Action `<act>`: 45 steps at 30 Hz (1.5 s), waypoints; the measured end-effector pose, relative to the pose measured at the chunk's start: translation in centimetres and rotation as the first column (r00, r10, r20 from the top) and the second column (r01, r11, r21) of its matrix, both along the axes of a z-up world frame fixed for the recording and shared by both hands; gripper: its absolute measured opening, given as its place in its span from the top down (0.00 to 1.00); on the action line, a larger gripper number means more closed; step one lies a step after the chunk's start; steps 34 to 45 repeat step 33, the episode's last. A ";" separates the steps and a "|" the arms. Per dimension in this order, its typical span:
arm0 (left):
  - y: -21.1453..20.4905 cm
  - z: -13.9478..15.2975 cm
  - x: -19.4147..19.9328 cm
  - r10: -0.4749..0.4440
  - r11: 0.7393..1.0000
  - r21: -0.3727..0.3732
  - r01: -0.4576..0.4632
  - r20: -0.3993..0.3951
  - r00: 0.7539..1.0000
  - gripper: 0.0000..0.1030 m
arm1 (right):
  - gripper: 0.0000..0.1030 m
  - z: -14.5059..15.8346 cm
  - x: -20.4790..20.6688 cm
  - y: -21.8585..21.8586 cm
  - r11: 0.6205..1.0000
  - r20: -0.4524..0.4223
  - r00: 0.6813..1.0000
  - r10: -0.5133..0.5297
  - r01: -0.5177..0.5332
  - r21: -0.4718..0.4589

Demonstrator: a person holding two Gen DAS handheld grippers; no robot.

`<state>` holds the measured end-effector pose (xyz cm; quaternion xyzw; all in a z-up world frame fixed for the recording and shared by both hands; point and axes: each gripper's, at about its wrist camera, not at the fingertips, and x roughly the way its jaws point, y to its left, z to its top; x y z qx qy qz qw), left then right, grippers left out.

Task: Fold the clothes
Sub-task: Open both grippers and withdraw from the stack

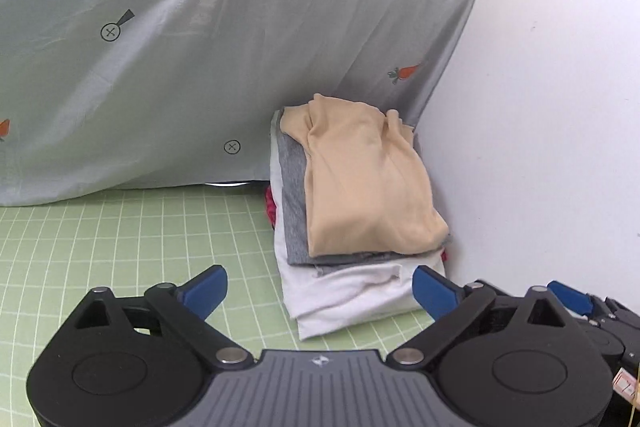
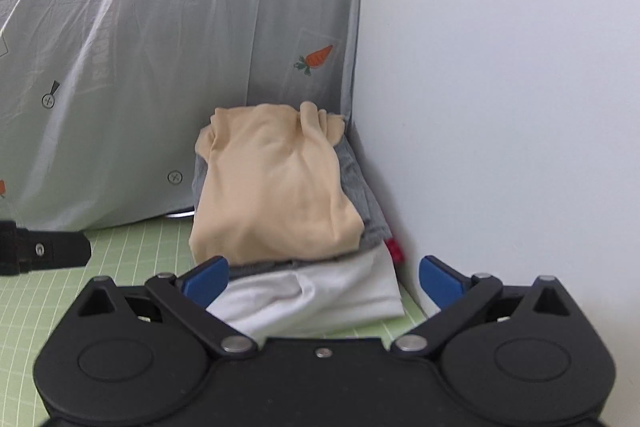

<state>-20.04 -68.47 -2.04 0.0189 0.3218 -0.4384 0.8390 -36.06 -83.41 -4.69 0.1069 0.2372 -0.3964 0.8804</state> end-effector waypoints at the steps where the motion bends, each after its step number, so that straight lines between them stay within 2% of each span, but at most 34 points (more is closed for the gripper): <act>1: 1.0 -0.2 -0.8 -0.013 1.000 -0.014 0.013 -0.001 1.000 0.00 | 0.00 -0.2 -0.9 0.9 1.000 -0.014 1.000 0.013 -0.013 0.013; 5: 3.4 -1.3 -4.2 -0.054 0.997 0.047 0.054 0.011 0.998 0.00 | 0.00 -1.4 -4.9 4.2 0.998 -0.045 0.999 0.005 -0.002 0.060; 9: 4.8 -2.4 -7.2 -0.054 0.990 0.134 0.048 0.047 0.997 0.00 | 0.00 -2.4 -7.9 6.3 0.991 -0.058 0.998 -0.015 0.022 0.131; 18: 7.3 -2.3 -10.0 -0.061 0.988 0.145 0.050 0.071 0.996 0.00 | 0.00 -2.2 -10.4 7.8 0.988 -0.031 0.999 -0.024 0.028 0.154; 28: 7.5 -2.0 -11.2 -0.079 0.988 0.140 0.067 0.082 0.994 0.00 | 0.00 -1.8 -11.7 8.6 0.988 -0.025 0.999 -0.034 0.037 0.150; 45: 7.4 -2.0 -11.4 -0.081 0.988 0.139 0.069 0.083 0.993 0.00 | 0.00 -1.7 -11.8 8.7 0.989 -0.025 0.999 -0.030 0.034 0.147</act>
